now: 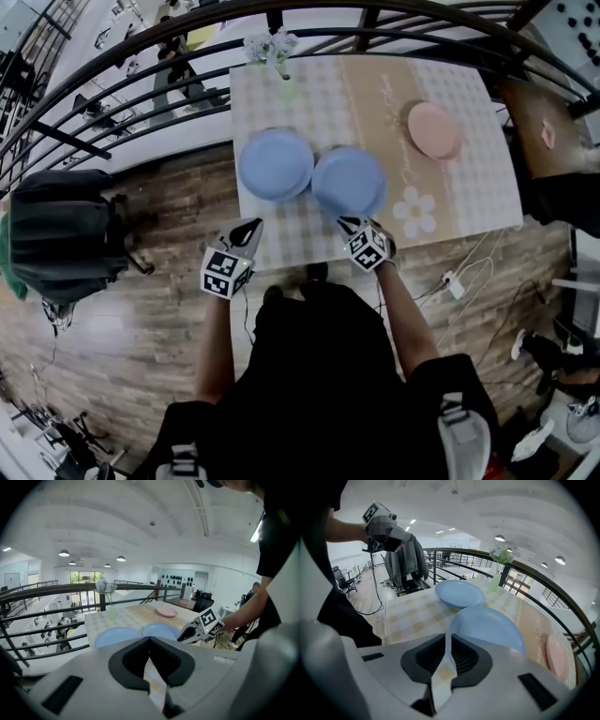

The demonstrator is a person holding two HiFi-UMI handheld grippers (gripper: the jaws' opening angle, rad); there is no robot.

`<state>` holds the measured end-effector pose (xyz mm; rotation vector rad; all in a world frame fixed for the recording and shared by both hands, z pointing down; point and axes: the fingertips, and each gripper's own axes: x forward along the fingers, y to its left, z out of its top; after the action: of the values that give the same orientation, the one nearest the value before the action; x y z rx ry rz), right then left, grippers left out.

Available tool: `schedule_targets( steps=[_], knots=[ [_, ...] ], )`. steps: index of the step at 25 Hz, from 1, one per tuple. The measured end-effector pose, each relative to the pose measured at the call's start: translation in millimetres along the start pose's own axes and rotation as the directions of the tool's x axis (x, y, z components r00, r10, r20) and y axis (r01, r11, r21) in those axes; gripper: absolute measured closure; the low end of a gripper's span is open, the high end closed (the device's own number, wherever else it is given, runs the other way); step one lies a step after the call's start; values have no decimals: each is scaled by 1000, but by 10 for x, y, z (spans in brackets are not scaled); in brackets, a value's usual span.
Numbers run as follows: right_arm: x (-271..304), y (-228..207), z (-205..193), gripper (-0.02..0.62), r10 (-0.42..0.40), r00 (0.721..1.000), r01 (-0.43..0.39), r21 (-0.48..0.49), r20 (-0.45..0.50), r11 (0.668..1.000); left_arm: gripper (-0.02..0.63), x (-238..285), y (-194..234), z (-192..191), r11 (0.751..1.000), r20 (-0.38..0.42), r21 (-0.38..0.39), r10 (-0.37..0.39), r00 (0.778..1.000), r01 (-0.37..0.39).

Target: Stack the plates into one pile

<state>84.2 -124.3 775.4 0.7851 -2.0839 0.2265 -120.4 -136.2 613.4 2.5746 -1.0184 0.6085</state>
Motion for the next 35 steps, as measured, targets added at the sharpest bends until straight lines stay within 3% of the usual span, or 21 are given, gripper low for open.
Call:
schedule_targets(
  steps=[13,24,35],
  knots=[
    [389,54,-296,524,111,989,-121,-92,-101,988,605,71,-45,-31,998,-16,-26,60,998,-60],
    [621,17,-398,524,112,984,-129,-117,-137,985,606,-3,-87,-145,994,-30,-46,94,995,-95],
    [646,5,-404,549,77,985,-100,-146,-156,984,606,25,-188,-160,996,-29,-44,81,996,-82]
  ],
)
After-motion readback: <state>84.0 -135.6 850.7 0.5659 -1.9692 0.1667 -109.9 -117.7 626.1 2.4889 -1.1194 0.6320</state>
